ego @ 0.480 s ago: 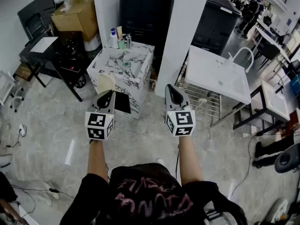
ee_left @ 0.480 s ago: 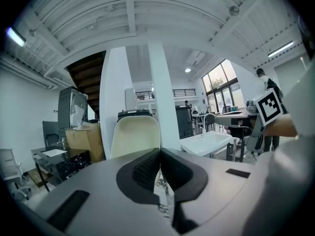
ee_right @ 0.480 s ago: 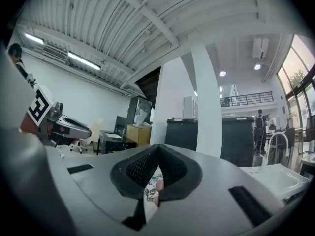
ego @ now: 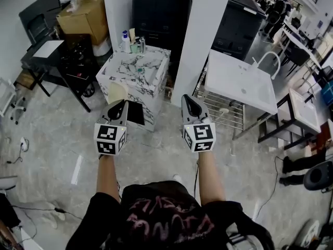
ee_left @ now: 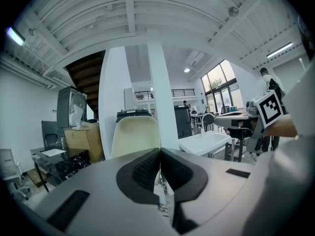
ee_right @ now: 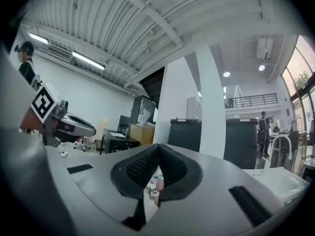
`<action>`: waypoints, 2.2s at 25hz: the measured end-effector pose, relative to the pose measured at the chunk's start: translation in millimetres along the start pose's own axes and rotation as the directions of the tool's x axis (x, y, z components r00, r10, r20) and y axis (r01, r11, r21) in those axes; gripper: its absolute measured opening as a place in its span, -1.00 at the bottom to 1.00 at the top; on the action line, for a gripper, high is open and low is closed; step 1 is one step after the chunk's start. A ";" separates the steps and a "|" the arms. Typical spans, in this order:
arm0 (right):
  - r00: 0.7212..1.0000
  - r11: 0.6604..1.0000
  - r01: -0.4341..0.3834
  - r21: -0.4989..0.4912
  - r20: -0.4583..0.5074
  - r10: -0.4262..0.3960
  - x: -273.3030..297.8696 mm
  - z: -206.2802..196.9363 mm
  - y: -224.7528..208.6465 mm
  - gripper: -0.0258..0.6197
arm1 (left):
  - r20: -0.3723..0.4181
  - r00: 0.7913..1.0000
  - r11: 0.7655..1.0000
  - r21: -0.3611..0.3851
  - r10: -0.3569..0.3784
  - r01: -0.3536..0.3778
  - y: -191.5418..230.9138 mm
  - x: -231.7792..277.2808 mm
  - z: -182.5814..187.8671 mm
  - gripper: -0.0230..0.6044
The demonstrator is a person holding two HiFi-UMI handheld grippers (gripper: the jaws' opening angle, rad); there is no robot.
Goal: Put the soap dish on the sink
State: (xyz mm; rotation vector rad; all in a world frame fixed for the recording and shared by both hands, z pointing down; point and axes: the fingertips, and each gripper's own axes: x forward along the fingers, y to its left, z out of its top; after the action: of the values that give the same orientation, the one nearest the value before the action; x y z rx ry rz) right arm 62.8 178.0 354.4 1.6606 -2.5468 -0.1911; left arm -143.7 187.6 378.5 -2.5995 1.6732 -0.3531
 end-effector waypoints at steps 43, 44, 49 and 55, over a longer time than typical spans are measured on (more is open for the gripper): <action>0.999 0.999 0.027 0.024 -0.035 -0.027 167.9 -63.5 -63.8 -0.90 | -0.118 0.991 0.997 0.023 -0.067 0.070 62.9 161.0 -53.9 -0.86; 0.999 0.999 0.025 0.027 -0.040 -0.024 179.3 -67.2 -68.5 -0.90 | -0.124 0.990 0.997 0.026 -0.067 0.070 67.0 172.7 -55.2 -0.86; 0.998 0.999 0.014 0.039 -0.069 -0.011 232.7 -84.6 -95.7 -0.89 | -0.158 0.985 0.997 0.024 -0.072 0.077 81.8 230.5 -58.5 -0.86; 0.997 0.999 -0.003 0.049 -0.079 0.007 299.1 -88.9 -134.1 -0.88 | -0.189 0.979 0.997 0.018 -0.072 0.077 99.9 300.0 -51.8 -0.86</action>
State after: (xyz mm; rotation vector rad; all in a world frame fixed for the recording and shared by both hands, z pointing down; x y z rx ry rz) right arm 76.7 -154.0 424.6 1.6440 -2.5167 -0.0622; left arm -125.0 -120.0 466.3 -2.6908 1.6123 -0.6383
